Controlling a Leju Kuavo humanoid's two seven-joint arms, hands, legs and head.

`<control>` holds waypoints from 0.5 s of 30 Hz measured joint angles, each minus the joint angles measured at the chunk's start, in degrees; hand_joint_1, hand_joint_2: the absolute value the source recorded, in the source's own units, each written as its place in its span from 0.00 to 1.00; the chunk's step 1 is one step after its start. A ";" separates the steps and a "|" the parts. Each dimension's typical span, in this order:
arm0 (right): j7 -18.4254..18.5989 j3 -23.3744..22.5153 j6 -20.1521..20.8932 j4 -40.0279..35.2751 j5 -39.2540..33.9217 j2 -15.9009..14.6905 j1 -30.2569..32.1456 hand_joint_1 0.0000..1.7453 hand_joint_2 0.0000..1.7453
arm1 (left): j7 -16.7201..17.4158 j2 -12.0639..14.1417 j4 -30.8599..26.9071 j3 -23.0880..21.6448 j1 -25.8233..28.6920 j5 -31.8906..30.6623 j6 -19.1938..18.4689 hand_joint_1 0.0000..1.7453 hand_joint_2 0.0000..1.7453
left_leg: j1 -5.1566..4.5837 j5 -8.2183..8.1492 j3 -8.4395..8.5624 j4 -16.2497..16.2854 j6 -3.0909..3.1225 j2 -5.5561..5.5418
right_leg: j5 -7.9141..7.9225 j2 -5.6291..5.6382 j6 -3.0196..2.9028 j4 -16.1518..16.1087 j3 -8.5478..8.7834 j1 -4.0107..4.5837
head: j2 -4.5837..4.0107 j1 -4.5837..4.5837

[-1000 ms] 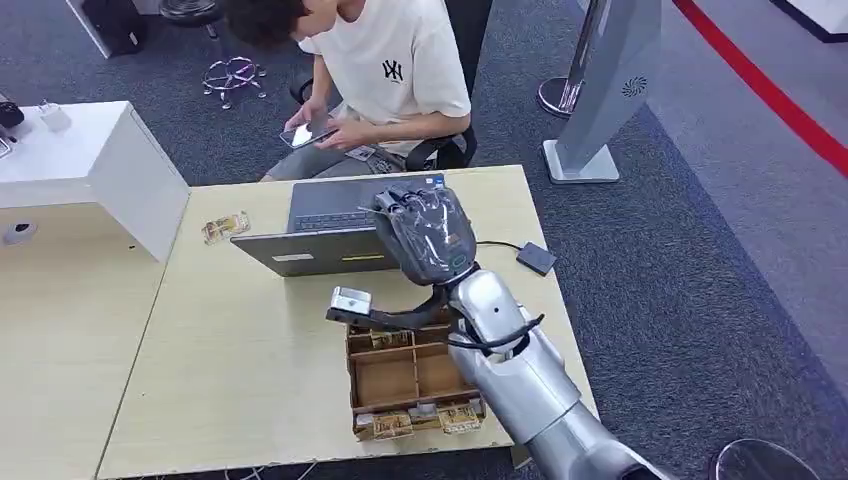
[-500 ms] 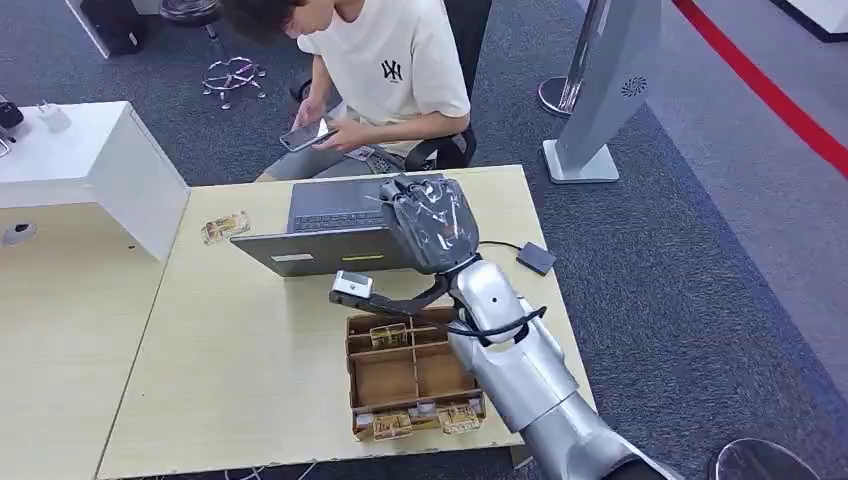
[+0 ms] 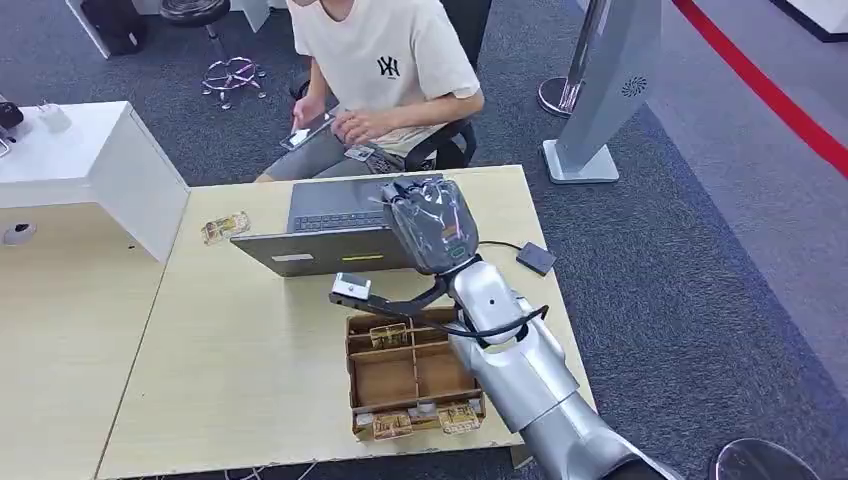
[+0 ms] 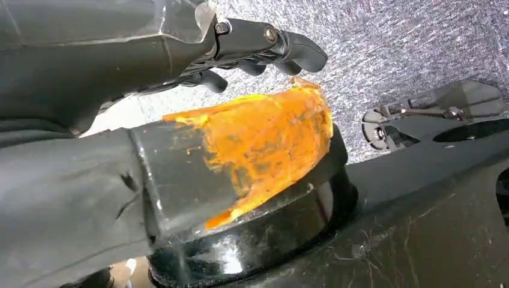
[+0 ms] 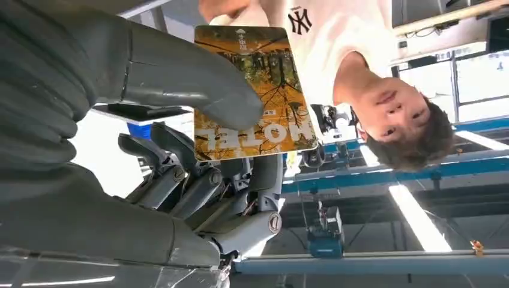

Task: Pass the card to the sensor for recognition and then transmit it.

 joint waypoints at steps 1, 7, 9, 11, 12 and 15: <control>0.07 0.00 0.00 0.00 0.00 0.00 0.01 1.00 1.00 | 0.00 -0.02 0.00 -0.02 -0.01 0.00 0.02 0.00 0.00 | 0.00 0.00 0.00 0.00 0.00 0.00 | 0.00 0.00 0.00 0.00 0.00 0.00 | 0.00 0.02; 0.72 0.00 0.00 -0.02 0.24 0.00 0.01 1.00 1.00 | 0.00 -0.09 0.00 -0.26 -0.12 0.09 0.02 0.00 0.00 | 0.00 0.00 0.00 0.00 0.00 0.00 | 0.00 0.00 0.00 0.00 0.00 0.00 | 0.00 0.02; 0.83 0.00 0.00 -0.04 0.48 0.00 0.01 1.00 1.00 | 0.00 -0.09 0.00 -0.39 -0.16 0.09 0.02 0.00 0.00 | 0.00 0.00 0.00 0.00 0.00 0.00 | 0.00 0.00 0.00 0.00 0.00 0.00 | 0.00 0.00; 0.85 0.02 0.00 -0.07 0.59 0.00 0.03 1.00 1.00 | 0.00 -0.11 0.00 -0.42 -0.20 0.09 0.02 0.00 0.00 | 0.00 0.00 0.00 0.00 0.00 0.00 | 0.00 0.00 0.00 0.00 0.00 0.00 | 0.00 0.02; 0.87 0.04 0.00 -0.09 0.72 0.00 0.04 1.00 1.00 | 0.00 -0.11 0.00 -0.44 -0.21 0.11 0.02 0.00 0.00 | 0.00 0.00 0.00 0.00 0.00 0.00 | 0.00 0.00 0.00 0.00 0.00 0.00 | 0.00 0.02; 1.05 0.04 0.00 -0.15 1.05 0.00 0.04 1.00 1.00 | 0.00 -0.11 0.00 -0.52 -0.22 0.13 0.02 0.00 0.00 | 0.00 0.00 0.00 0.00 0.00 0.00 | 0.00 0.00 0.00 0.00 0.00 0.00 | 0.00 0.00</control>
